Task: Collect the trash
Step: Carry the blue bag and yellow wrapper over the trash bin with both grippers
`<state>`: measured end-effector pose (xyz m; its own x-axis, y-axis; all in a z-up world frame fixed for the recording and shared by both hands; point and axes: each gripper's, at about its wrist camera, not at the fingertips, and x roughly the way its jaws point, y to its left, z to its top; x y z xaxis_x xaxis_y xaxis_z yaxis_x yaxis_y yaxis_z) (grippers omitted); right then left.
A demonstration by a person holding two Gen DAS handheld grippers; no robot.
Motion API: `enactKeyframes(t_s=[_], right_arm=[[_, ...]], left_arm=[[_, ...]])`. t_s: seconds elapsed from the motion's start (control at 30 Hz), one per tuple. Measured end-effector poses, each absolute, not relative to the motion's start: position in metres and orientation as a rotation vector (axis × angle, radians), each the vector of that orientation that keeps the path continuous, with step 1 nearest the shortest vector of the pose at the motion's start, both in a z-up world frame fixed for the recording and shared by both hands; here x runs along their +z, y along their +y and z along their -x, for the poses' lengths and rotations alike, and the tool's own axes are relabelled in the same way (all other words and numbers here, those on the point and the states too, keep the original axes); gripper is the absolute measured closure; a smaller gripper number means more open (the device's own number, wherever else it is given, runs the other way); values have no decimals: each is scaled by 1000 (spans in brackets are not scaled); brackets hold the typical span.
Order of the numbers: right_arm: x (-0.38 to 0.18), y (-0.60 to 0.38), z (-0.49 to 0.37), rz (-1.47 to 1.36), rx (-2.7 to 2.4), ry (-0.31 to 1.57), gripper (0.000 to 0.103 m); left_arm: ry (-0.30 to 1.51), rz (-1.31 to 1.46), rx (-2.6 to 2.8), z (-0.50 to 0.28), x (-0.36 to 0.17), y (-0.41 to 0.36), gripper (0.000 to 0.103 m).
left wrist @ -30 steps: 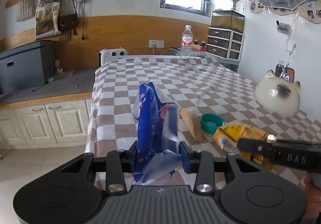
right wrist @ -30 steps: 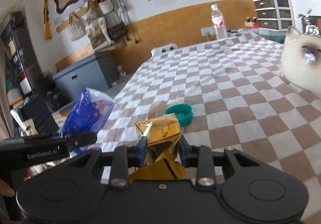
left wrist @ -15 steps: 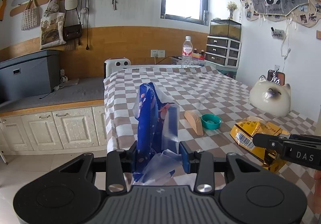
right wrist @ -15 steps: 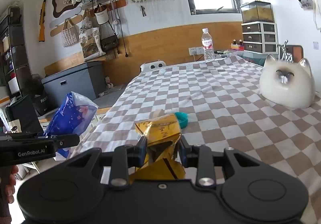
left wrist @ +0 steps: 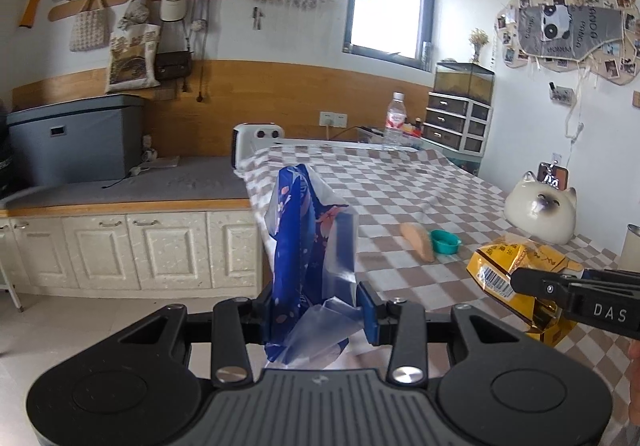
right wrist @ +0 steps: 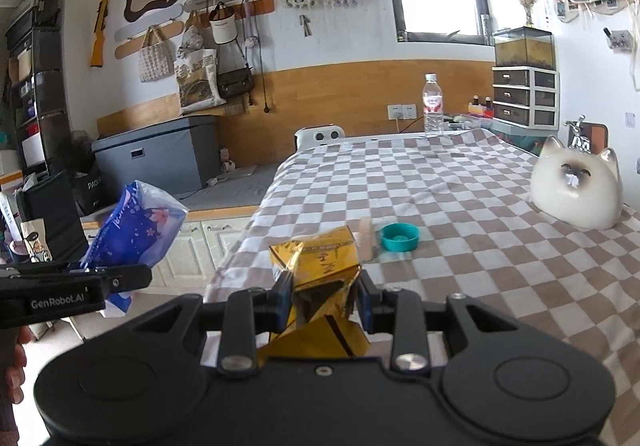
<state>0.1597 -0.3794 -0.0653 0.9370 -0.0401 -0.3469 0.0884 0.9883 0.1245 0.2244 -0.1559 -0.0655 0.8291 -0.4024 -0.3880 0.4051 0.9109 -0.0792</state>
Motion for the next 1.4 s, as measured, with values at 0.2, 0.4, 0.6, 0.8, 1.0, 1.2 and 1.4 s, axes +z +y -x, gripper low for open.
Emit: enactKeyframes(t_s=[0.2,0.4,0.6,0.8,1.0,1.2,1.4], right_arm=[[-65,-339,-160,-122,-44,362,69],[-68,-295,-168,-103,-5,380,69],[-72,-257,-178,-101,29,401,69],[-81,-218,-188,-106,64,429,69],[-101,-179,-202,-104,87,474,69],[-138,-146,-219,-86,105,548,69],[-190,-119,-243,-90,117,631,69]], left_arm=[[415,13,-392,-216,-68,-110,61],[423,42,-335,-214,-71,-61,61],[426,52,-291,-215,-74,-22,61],[446,84,-261,-220,-84,13,61],[490,107,-236,-234,-110,36,61],[564,123,-205,-245,-152,55,61],[671,145,-167,-257,-208,78,61]])
